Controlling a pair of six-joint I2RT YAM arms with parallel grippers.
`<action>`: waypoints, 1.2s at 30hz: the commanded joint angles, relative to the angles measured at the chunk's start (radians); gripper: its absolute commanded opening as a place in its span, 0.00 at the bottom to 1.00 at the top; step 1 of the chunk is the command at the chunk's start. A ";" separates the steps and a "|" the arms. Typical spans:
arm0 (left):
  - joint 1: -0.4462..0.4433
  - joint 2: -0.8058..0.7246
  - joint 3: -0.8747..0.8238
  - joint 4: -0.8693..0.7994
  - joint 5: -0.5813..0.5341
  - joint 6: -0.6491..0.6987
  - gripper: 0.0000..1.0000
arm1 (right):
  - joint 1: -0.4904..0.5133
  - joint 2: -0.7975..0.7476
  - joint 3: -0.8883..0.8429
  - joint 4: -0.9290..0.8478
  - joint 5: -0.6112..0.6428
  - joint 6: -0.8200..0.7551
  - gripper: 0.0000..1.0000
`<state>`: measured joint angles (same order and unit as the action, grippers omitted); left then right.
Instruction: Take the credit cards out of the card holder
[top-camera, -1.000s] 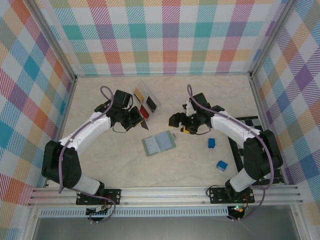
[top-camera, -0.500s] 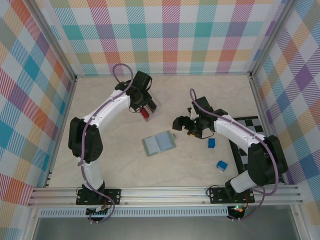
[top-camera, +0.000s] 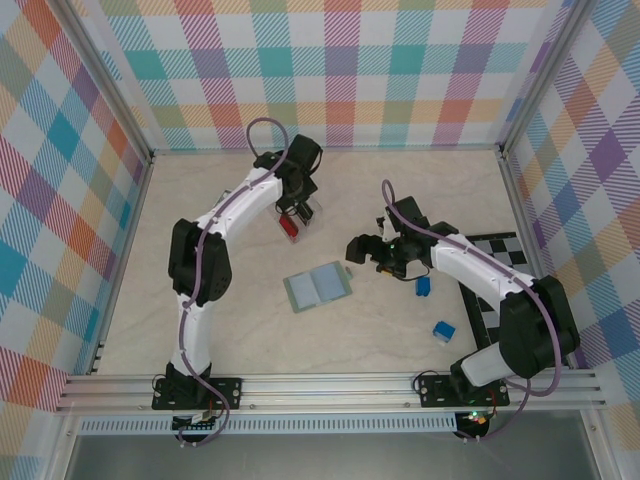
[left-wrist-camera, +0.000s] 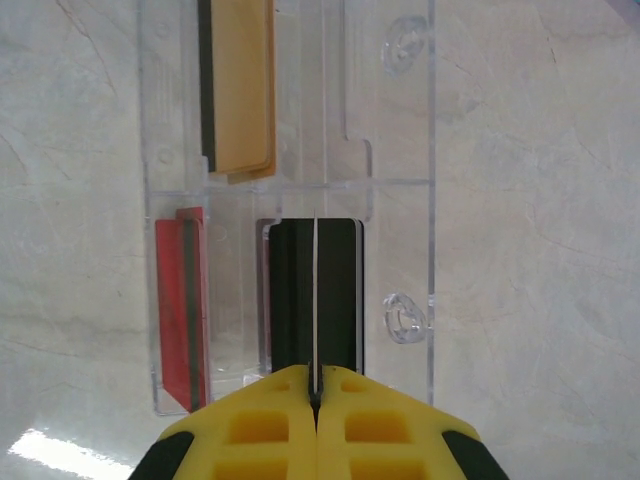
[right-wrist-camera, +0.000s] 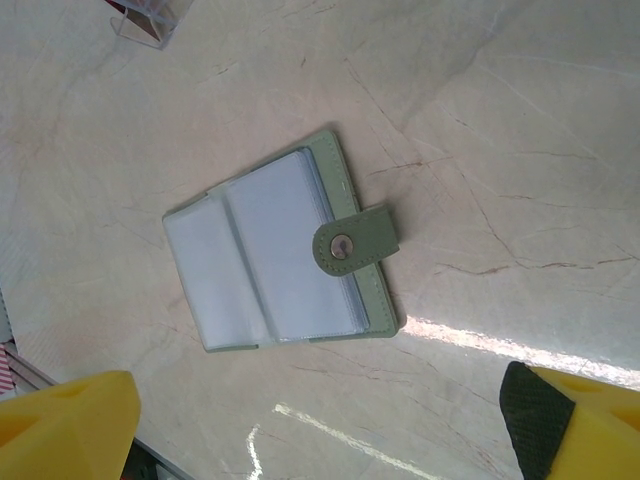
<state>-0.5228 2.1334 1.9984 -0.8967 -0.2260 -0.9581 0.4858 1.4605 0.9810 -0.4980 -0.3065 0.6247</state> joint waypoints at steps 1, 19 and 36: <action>-0.014 0.020 0.038 -0.043 0.000 -0.028 0.00 | 0.000 -0.009 -0.008 0.009 -0.011 0.012 0.95; -0.014 0.093 0.096 -0.069 -0.012 -0.040 0.06 | 0.002 0.014 0.002 -0.003 -0.029 0.023 0.95; 0.000 0.051 0.107 0.008 0.113 0.038 0.27 | 0.008 0.029 0.025 -0.017 -0.035 0.006 0.95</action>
<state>-0.5278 2.2192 2.0804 -0.8898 -0.1452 -0.9543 0.4862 1.4803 0.9802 -0.4992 -0.3260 0.6392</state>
